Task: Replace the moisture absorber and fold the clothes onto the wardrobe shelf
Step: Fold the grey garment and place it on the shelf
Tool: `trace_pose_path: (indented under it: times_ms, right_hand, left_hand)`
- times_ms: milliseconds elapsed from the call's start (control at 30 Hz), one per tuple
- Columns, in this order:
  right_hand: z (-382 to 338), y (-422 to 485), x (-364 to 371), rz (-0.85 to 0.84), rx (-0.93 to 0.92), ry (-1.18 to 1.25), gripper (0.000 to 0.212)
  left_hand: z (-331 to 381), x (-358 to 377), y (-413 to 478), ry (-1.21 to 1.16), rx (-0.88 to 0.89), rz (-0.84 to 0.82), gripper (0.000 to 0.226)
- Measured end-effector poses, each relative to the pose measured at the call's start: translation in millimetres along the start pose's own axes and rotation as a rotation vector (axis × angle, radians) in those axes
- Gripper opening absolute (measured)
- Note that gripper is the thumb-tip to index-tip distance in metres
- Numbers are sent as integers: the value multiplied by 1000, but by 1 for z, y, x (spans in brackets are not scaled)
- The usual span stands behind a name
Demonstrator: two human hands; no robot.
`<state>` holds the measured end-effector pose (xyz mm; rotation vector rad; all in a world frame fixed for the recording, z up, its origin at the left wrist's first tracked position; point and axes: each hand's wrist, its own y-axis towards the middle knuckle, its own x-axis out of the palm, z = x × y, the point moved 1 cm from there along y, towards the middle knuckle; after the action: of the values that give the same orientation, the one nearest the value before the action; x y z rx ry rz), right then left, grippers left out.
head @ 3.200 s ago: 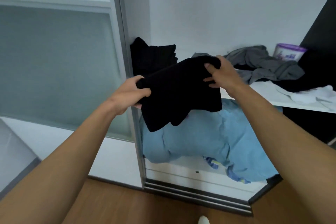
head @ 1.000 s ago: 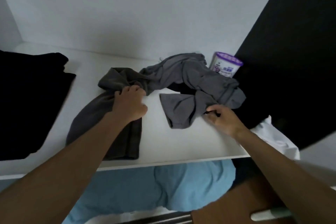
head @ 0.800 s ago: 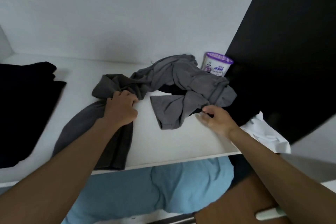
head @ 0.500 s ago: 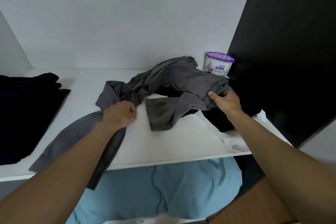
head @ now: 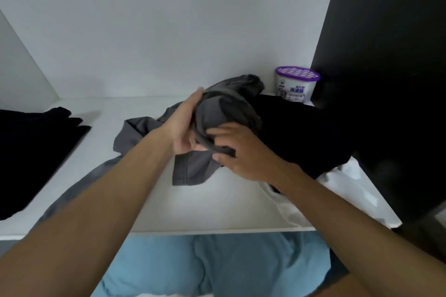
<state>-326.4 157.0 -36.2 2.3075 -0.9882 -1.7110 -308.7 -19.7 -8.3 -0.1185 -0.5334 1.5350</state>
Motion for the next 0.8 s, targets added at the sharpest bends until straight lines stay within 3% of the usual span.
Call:
trace_pose_path:
  times_ms: [67,133,233,300,367,433,500,700,800]
  right_hand:
    - [-4,-17,8,-107,-5,-77,24]
    - [-4,-33,13,-178,41,-44,22]
    - [-8,-43,11,-156,181,258,13]
    - [-10,-45,2,37,375,480,19]
    - [-6,-47,-7,281,586,576,33]
    - [-4,-48,-13,411,792,637,37]
    - [-6,-43,-15,347,962,723,36]
    - [-33,1,-3,182,1210,1154,75]
    - [-54,20,12,129,1190,1269,63]
  left_hand:
    - [-13,6,4,-23,6,36,51]
    - [-31,8,7,-7,68,198,26]
    - [-36,8,3,11,165,290,10]
    - [-30,6,-6,61,220,265,15]
    - [-26,5,-18,110,269,253,28]
    - [-28,0,-34,114,295,236,34]
    - [-31,-10,-50,103,316,171,39]
    - [-28,-40,-91,151,321,-127,55]
    - [-35,-51,-111,241,322,-236,56]
